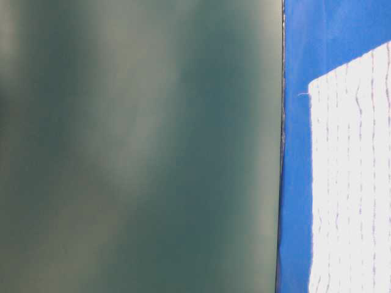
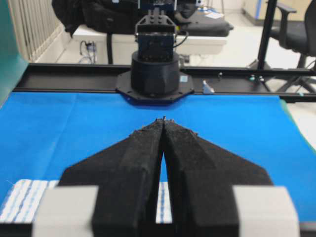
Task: Fold the blue towel.
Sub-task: 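Grasp the far corners of the white striped towel with both grippers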
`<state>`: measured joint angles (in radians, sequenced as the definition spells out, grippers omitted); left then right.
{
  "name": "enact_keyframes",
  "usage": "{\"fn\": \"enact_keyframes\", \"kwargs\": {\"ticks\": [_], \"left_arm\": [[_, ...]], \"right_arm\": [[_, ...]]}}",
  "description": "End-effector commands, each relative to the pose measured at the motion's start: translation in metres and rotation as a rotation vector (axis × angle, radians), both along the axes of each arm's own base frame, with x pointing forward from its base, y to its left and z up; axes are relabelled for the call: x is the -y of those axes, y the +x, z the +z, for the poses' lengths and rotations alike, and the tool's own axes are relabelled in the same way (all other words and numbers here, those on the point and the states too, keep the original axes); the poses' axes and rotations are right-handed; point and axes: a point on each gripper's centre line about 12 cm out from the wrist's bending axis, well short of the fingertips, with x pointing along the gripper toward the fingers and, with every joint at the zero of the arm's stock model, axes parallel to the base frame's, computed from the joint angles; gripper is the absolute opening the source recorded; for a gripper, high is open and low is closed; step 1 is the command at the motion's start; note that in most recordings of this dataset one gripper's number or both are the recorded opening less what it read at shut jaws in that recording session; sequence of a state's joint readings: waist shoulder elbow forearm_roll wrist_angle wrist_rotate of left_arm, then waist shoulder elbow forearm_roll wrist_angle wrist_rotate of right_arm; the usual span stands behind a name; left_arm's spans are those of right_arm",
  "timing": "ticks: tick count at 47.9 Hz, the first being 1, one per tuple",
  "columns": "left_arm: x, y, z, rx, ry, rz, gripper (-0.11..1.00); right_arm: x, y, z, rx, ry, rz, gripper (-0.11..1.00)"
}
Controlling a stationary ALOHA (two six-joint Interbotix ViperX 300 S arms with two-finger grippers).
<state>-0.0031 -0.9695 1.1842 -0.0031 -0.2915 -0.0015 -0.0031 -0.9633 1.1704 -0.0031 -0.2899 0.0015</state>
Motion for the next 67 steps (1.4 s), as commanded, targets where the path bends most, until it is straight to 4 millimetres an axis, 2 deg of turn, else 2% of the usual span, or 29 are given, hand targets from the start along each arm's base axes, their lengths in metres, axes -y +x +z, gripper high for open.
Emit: {"fn": "enact_keyframes", "kwargs": {"ticks": [1, 8, 13, 22, 32, 35, 37, 45, 48, 50, 55, 67], "left_arm": [[-0.001, 0.001, 0.006, 0.008, -0.010, 0.006, -0.01], [-0.008, 0.001, 0.001, -0.027, -0.012, 0.044, -0.01], [-0.022, 0.002, -0.011, -0.105, -0.046, 0.110, -0.01], [-0.048, -0.002, -0.034, -0.199, -0.105, 0.246, -0.01], [-0.068, -0.005, -0.056, -0.279, -0.136, 0.346, 0.02], [-0.077, -0.005, -0.066, -0.318, -0.151, 0.388, 0.11], [-0.083, -0.005, -0.073, -0.347, -0.161, 0.413, 0.22], [-0.106, -0.008, -0.103, -0.467, -0.213, 0.517, 0.71], [-0.116, -0.009, -0.114, -0.514, -0.238, 0.559, 0.86], [-0.122, -0.010, -0.121, -0.539, -0.251, 0.581, 0.87], [-0.134, -0.013, -0.138, -0.607, -0.289, 0.631, 0.83], [-0.157, -0.010, -0.166, -0.675, -0.335, 0.696, 0.82]], "right_arm": [[0.001, 0.002, 0.008, 0.022, 0.010, -0.004, 0.00], [0.010, 0.011, 0.009, -0.036, 0.015, -0.045, 0.00], [0.023, 0.020, 0.003, -0.101, 0.041, -0.105, 0.00], [0.055, 0.036, -0.020, -0.212, 0.102, -0.231, 0.00], [0.096, 0.057, -0.052, -0.353, 0.158, -0.363, 0.01], [0.108, 0.064, -0.062, -0.395, 0.171, -0.395, 0.01], [0.118, 0.070, -0.068, -0.425, 0.180, -0.417, 0.05], [0.146, 0.087, -0.092, -0.513, 0.202, -0.473, 0.52], [0.155, 0.091, -0.102, -0.547, 0.208, -0.489, 0.60], [0.162, 0.095, -0.110, -0.573, 0.212, -0.499, 0.59], [0.173, 0.102, -0.125, -0.616, 0.213, -0.508, 0.55], [0.194, 0.119, -0.155, -0.686, 0.221, -0.523, 0.55]]}}
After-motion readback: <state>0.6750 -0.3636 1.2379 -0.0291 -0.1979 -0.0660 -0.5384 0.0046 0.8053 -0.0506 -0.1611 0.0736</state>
